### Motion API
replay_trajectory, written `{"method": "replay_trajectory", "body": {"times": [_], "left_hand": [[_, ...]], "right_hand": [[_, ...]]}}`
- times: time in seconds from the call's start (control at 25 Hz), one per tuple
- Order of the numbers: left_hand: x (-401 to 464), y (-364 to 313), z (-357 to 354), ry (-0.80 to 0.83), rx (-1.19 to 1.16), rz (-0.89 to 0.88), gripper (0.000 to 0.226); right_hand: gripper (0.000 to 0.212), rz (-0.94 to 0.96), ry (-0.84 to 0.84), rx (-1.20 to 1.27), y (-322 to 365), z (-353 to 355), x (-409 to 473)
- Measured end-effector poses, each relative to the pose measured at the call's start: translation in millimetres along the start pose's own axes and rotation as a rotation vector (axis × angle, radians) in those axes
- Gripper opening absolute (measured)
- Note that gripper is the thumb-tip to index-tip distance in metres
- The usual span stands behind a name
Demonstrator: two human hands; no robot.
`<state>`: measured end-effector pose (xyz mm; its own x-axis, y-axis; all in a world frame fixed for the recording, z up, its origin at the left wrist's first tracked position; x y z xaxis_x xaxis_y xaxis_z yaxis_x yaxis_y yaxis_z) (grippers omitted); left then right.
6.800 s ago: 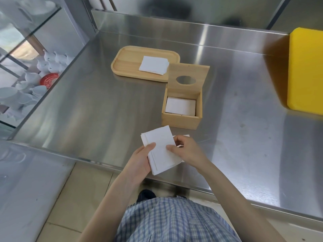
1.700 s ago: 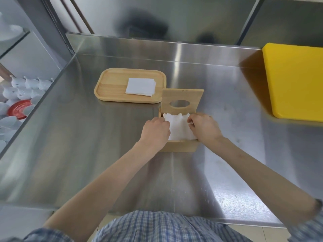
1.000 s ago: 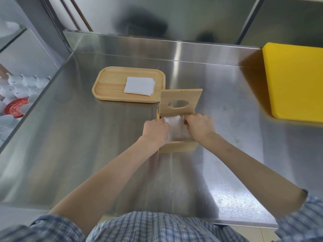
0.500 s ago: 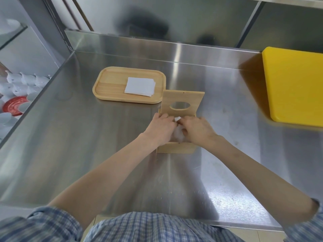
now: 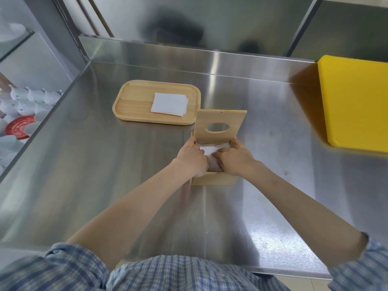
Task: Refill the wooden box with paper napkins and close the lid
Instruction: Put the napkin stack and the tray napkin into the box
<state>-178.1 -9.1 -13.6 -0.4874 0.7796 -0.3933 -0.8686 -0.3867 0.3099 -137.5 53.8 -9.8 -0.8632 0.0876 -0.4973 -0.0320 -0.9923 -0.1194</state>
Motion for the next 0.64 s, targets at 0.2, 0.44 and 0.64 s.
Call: {"method": "replay_trajectory", "body": {"times": [0.2, 0.44, 0.64], "left_hand": [[-13, 7, 12, -0.173, -0.348, -0.012, 0.039], [-47, 51, 17, -0.316, -0.872, 0.112, 0.037], [-59, 98, -3, -0.328, -1.081, 0.329, 0.037]], "right_hand": [[0.032, -0.029, -0.216, 0.190, 1, 17, -13], [0.039, -0.096, -0.438, 0.607, 7, 37, -34], [0.037, -0.092, -0.545, 0.848, 26, 48, -29]]}}
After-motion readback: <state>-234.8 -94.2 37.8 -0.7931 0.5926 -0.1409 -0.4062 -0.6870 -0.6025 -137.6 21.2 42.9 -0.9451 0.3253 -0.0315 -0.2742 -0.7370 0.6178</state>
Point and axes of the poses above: each hand's wrist, its own x-axis towards the middle knuckle, its own z-axis out of the back of the hand, y = z × x, the point moved 7 cm from there along x, towards the middle knuckle, and after that the axes turned 8 degrees about z, right-handed, at the moved point
